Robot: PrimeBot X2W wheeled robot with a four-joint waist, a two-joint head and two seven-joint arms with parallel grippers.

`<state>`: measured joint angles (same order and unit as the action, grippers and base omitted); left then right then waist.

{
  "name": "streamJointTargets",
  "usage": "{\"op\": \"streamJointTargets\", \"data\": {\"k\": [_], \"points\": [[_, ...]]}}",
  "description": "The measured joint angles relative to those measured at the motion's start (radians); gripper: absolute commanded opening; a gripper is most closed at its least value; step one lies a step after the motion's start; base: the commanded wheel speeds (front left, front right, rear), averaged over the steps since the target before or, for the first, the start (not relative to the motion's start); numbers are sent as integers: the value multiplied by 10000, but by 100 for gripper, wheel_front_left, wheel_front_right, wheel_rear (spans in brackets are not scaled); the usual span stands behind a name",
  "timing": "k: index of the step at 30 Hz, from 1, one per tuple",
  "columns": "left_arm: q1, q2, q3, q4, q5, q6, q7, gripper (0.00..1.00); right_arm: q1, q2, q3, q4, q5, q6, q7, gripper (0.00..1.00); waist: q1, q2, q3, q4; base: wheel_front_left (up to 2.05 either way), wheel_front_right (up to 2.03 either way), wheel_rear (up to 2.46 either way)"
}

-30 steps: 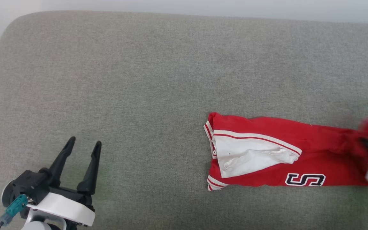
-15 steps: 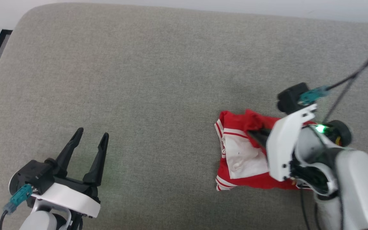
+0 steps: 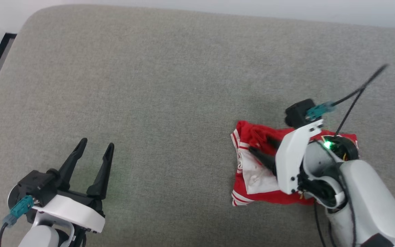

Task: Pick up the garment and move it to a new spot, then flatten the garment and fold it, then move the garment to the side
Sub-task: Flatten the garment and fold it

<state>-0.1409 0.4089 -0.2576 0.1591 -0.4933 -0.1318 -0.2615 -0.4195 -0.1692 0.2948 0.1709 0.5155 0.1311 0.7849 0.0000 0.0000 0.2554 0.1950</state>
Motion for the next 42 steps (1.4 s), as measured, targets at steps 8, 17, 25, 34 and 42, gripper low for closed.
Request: {"op": "streamJointTargets", "data": {"k": [8,17,25,34,42], "points": [[500,6,59,109,-257,0,0,100,654,-525,-1352,-1168,581,-2,-966,100,0,0,-519,-511,0,0,0],[605,-38,-19,414,-809,0,2,100,1329,-1709,-1724,-610,142,-2,-4665,100,0,0,-784,-1353,0,0,0],[662,-157,520,625,-966,0,0,100,1518,-1745,-1427,798,-328,0,-8468,100,0,0,-1181,-1738,0,0,0],[1799,-458,1384,73,-374,0,0,100,2716,-1335,-2150,1126,-1116,0,-9942,100,-1,0,-1791,-1972,0,0,0],[3023,-761,2029,-857,146,0,2,100,4145,-1202,-3005,148,-1124,0,-9774,100,0,0,-1981,-1902,0,0,0]]}}
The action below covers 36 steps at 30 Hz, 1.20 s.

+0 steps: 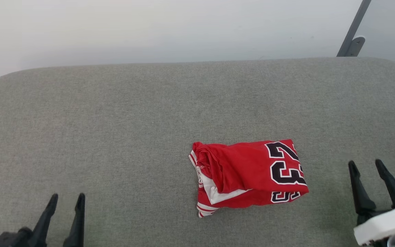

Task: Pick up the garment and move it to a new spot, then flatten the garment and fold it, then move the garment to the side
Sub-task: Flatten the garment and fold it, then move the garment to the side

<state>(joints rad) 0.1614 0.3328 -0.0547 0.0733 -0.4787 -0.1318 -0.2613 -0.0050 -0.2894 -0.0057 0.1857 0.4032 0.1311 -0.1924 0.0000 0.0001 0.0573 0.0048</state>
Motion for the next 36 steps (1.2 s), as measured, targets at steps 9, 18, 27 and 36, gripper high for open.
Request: {"op": "streamJointTargets", "data": {"k": [9,18,27,36], "points": [[542,-242,332,-619,199,0,-2,100,796,412,-552,-1296,-173,0,685,100,0,0,169,63,0,0,0],[-181,46,-318,-696,79,0,0,100,6,27,165,-1687,-629,0,2842,100,0,0,861,181,0,0,0],[-1801,236,-1091,-343,-230,0,-2,100,-1656,-456,748,-1896,-318,0,7432,100,0,0,1930,550,0,0,0],[-2639,378,-1570,-136,-566,0,-2,100,-2291,-132,713,-1977,-113,-2,10562,100,0,0,2797,1054,0,0,0]]}}
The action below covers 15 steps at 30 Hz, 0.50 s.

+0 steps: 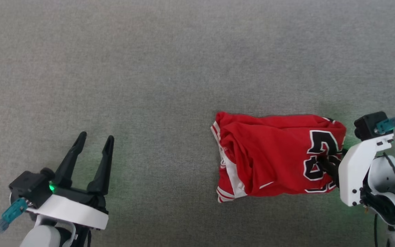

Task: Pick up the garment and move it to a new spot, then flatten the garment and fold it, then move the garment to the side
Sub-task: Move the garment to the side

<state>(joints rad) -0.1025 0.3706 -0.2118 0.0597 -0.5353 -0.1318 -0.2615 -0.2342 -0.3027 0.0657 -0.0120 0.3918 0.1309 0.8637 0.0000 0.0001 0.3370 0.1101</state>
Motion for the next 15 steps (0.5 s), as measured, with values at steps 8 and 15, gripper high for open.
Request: {"op": "streamJointTargets", "data": {"k": [8,15], "points": [[-493,155,-157,119,-92,0,2,100,-96,673,-479,-311,-293,10,606,0,0,0,431,56,0,0,0],[-645,673,29,-280,-69,0,2,100,-25,1066,-1877,-1012,-531,25,75,0,0,0,579,-735,0,0,0]]}}
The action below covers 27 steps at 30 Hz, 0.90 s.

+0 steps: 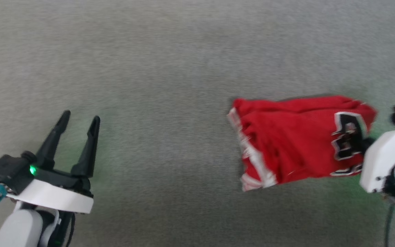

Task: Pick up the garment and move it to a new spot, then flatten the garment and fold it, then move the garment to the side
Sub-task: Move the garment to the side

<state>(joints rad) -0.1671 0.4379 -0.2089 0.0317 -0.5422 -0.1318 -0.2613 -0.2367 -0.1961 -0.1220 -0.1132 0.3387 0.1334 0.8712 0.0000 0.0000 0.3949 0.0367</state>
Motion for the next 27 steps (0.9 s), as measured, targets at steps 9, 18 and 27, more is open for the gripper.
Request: {"op": "streamJointTargets", "data": {"k": [9,18,27], "points": [[-823,988,75,-1014,115,0,-2,100,-213,224,-3041,-1057,-500,-2,-460,0,0,0,904,-1180,0,0,0],[-2486,2389,105,-2059,50,0,-2,100,-2334,-25,-5689,-274,-1894,-13,-1517,0,0,0,2673,-1834,0,0,0],[-3139,2819,173,-2449,-38,0,0,100,-3967,-142,-6383,828,-3507,-13,-2911,0,-1,0,3629,-1867,0,0,0]]}}
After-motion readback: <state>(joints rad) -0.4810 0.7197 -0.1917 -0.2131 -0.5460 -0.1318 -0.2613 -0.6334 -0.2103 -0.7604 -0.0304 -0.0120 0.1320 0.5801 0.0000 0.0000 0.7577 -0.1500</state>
